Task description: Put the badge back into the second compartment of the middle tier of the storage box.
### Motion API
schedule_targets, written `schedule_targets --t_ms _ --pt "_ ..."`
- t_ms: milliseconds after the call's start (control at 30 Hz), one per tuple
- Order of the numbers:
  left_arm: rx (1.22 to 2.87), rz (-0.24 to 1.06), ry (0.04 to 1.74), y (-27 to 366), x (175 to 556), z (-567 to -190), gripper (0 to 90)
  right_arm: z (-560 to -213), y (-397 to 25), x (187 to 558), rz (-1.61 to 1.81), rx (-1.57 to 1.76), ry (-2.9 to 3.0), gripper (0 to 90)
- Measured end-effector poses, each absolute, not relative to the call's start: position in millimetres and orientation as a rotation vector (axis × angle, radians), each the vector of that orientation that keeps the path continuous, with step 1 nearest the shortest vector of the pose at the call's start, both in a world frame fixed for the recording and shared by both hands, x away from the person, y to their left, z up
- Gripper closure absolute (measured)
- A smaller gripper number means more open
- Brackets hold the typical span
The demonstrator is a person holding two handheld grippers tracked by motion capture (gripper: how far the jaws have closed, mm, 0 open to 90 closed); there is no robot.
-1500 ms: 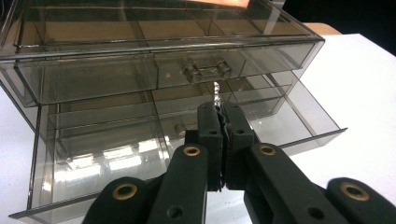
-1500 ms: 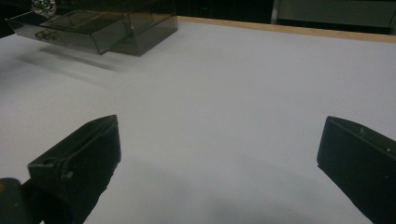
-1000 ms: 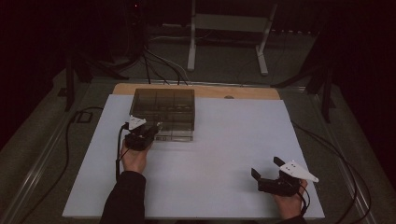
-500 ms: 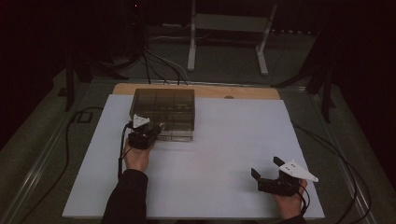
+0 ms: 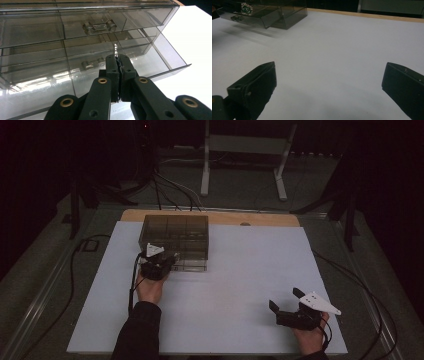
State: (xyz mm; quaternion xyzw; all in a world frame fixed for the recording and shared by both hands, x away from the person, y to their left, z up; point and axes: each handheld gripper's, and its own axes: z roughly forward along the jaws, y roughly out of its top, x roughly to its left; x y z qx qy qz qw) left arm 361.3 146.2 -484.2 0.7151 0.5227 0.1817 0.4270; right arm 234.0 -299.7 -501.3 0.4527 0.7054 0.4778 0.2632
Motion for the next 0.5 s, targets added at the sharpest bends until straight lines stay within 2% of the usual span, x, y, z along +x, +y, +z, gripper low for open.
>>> schedule_targets --t_ms 500 --pt "1.788 0.419 1.327 145.0 365.3 -489.0 89.3 -501.4 -299.6 234.0 1.292 1.225 1.908 0.0"
